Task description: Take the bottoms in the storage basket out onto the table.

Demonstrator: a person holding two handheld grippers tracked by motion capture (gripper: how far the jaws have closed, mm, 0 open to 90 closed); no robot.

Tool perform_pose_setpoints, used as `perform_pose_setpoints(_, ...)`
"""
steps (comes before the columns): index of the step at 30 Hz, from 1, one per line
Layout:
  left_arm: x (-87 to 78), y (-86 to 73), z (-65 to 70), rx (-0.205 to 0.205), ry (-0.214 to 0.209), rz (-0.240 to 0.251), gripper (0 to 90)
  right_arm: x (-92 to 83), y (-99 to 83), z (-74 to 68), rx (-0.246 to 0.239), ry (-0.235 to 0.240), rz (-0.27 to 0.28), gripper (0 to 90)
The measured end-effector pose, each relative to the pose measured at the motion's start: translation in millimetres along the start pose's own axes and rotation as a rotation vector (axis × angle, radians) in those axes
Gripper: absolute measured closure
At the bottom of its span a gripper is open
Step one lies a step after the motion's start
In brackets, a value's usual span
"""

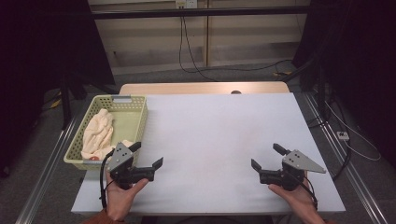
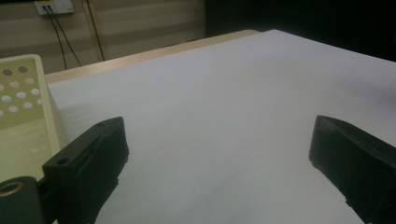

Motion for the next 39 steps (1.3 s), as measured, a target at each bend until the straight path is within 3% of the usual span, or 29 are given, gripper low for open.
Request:
perform_pose_setpoints(7, 1.1, -0.1, -1.9, -0.017, -0.003, -0.013, 4.6, 1.8, -0.1, 3.4, 0.016, 0.005, 0.001, 3.2)
perform_pose_setpoints(15, 0.4, 4.2, -3.6, -0.003, -0.004, -0.018, 4.7, 1.0, -0.5, 4.7, 0.023, 0.007, -0.001, 3.3)
perform_pose_setpoints(20, -4.9, 7.9, -9.4, -0.026, 0.009, -0.006, 4.7, 1.1, -0.6, 4.3, 0.018, 0.009, -0.002, 3.4)
perform_pose_setpoints(27, -13.5, 17.9, -13.8, 0.007, 0.014, -0.008, 5.2, 2.5, -0.7, 3.9, 0.019, 0.011, -0.006, 3.4)
perform_pose_setpoints(39, -27.2, 24.3, -22.0, -0.019, 0.035, 0.0, 5.9, 2.3, 0.5, 1.4, 0.012, 0.015, -0.005, 3.3)
Point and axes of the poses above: each handheld gripper's, and its own axes: x roughly forward along the jaws, y roughly out of its top, z roughly to its right, the point moved 6 cm from there along x, roughly forward along the jaws, and after that the axes turned 5 degrees about x, right-handed, at the moved point
